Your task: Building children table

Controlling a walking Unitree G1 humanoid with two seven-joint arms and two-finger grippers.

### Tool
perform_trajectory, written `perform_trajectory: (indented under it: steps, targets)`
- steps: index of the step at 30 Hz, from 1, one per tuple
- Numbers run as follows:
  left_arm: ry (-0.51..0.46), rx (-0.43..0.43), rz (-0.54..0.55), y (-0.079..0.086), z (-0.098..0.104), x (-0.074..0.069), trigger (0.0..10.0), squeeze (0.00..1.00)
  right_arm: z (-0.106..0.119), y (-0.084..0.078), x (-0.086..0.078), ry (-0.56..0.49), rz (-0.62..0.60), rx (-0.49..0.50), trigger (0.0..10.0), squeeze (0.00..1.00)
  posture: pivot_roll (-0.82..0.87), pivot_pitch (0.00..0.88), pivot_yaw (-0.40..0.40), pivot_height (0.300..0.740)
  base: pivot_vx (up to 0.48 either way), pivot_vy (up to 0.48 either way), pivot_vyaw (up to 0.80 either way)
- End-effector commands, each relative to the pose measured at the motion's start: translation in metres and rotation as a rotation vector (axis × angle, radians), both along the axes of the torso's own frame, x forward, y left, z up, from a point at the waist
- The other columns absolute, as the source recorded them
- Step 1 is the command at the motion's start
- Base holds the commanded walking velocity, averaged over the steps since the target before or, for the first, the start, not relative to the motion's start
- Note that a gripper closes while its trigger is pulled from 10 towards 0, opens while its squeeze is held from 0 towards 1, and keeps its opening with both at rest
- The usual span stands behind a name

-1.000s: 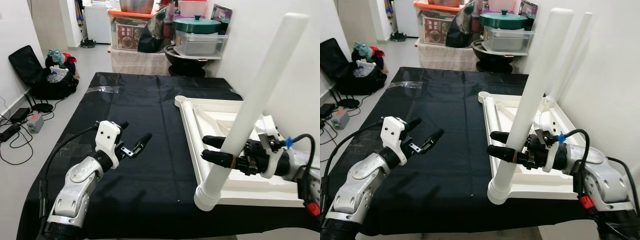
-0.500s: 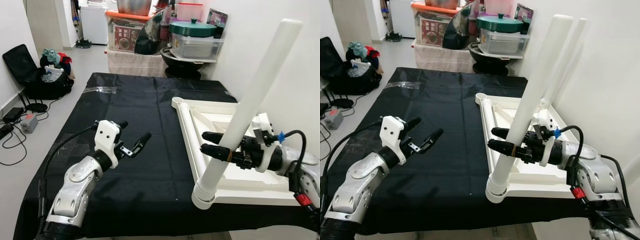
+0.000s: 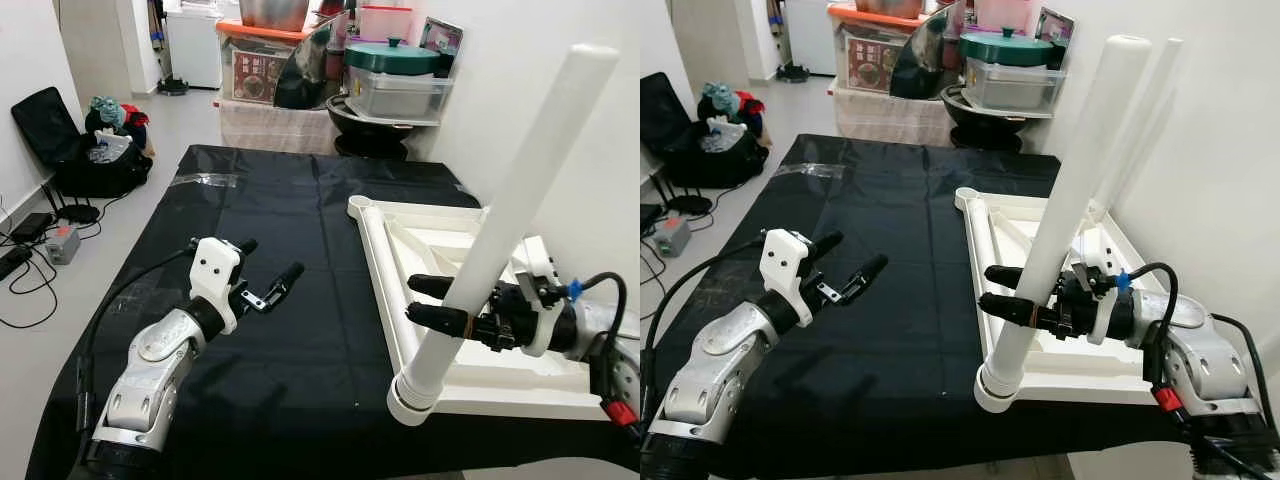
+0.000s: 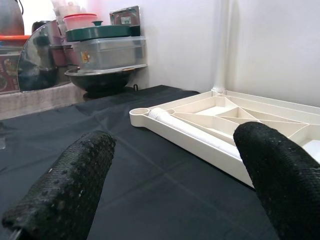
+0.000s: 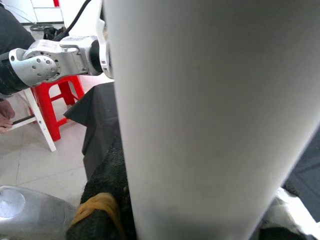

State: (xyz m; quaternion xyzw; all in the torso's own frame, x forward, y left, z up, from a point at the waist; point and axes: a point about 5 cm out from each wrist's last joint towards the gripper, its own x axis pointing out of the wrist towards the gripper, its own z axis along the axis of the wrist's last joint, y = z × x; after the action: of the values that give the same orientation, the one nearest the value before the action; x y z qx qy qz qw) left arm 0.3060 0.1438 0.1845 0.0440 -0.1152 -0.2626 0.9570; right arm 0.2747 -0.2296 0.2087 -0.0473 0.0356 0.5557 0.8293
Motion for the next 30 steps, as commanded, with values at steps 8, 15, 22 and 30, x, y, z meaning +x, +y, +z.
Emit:
perform_trajectory:
  steps: [8, 15, 22, 30]
  targets:
    - [-0.004, 0.008, -0.015, -0.002, 0.001, 0.003, 10.0, 0.00, -0.039, 0.005, -0.009, 0.173, -0.006, -0.075, 10.0, 0.00, 0.05, 0.000, -0.087, 0.740, 0.000, 0.000, 0.00]
    - [-0.005, 0.008, -0.009, -0.001, 0.001, 0.002, 10.0, 0.00, -0.048, 0.029, -0.018, 0.204, 0.134, -0.105, 10.0, 0.00, 0.07, 0.000, -0.103, 0.740, 0.000, 0.000, 0.00]
    - [-0.003, 0.000, -0.002, 0.000, 0.000, 0.001, 10.0, 0.00, -0.051, 0.037, -0.024, 0.234, 0.197, -0.103, 10.0, 0.00, 0.07, 0.000, -0.108, 0.740, 0.000, 0.000, 0.00]
    - [0.001, -0.008, -0.004, 0.000, 0.000, 0.002, 10.0, 0.00, -0.045, 0.047, -0.013, 0.228, 0.223, -0.037, 10.0, 0.00, 0.08, 0.000, -0.117, 0.740, 0.000, 0.000, 0.00]
